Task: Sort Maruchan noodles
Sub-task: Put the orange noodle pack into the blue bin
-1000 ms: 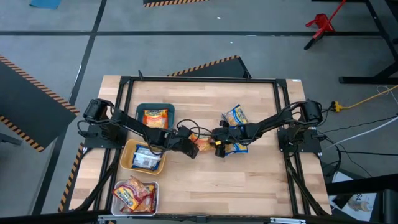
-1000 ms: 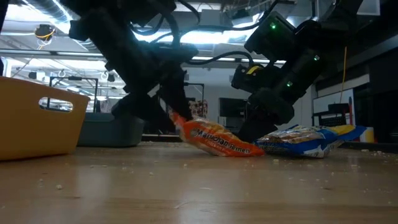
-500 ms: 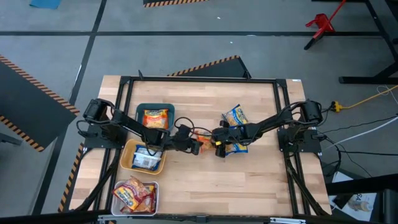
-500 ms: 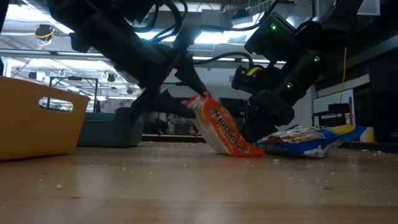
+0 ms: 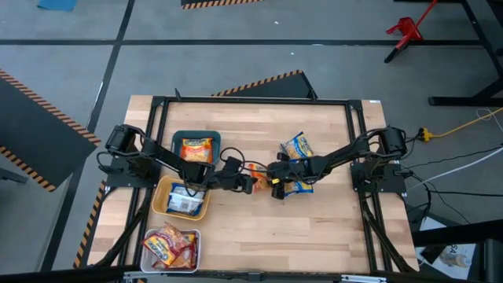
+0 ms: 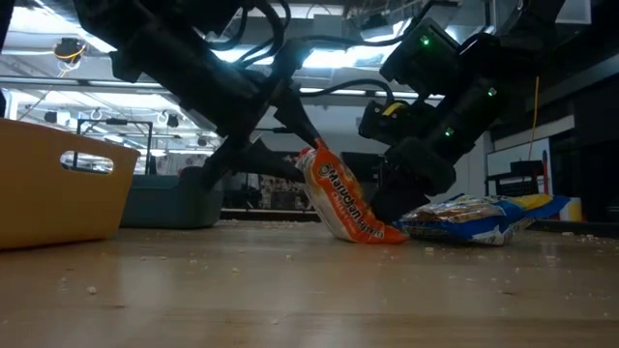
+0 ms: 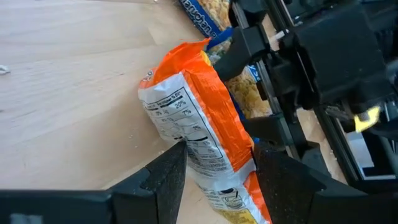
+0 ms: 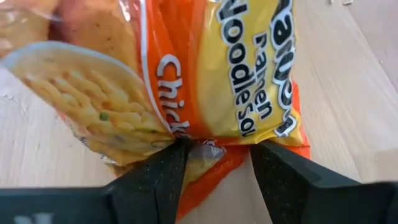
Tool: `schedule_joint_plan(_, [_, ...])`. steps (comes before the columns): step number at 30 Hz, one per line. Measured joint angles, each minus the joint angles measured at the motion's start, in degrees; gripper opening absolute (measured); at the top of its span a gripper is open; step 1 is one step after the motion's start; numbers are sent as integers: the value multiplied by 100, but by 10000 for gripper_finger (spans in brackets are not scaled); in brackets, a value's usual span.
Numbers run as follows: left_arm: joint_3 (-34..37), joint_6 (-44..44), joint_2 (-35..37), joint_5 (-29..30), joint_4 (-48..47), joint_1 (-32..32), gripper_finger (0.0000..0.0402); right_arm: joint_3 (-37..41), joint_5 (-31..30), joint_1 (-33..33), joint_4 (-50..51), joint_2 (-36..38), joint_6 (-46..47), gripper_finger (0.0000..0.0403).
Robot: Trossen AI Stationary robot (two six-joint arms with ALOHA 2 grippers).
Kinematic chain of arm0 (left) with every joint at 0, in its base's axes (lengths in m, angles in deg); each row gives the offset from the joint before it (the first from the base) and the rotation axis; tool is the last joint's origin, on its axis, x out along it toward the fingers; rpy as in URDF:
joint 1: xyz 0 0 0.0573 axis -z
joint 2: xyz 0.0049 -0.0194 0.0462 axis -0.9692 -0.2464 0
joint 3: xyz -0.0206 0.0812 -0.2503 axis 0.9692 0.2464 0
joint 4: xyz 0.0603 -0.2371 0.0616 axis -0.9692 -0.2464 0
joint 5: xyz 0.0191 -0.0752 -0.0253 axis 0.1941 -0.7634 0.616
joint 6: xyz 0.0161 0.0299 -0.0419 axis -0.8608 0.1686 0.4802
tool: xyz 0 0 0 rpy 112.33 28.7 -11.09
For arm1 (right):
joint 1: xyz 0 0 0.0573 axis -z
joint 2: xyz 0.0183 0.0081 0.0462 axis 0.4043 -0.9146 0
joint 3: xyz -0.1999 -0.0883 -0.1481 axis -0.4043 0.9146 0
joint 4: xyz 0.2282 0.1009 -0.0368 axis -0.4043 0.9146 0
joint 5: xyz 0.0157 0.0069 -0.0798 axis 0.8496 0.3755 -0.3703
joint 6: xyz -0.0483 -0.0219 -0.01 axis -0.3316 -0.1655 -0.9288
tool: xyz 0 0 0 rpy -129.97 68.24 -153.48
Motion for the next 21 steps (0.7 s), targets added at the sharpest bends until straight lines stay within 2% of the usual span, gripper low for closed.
schedule_joint_plan(14, [0,57,-44,4,-39,-194,179,-7,35,-2,-61,2,4,182])
schedule_joint_plan(17, [0,54,-44,-59,-42,-201,164,-7,5,-2,-61,4,4,182])
schedule_joint_plan(21, [0,44,-44,-77,-34,-201,125,-7,0,-2,-52,7,7,182])
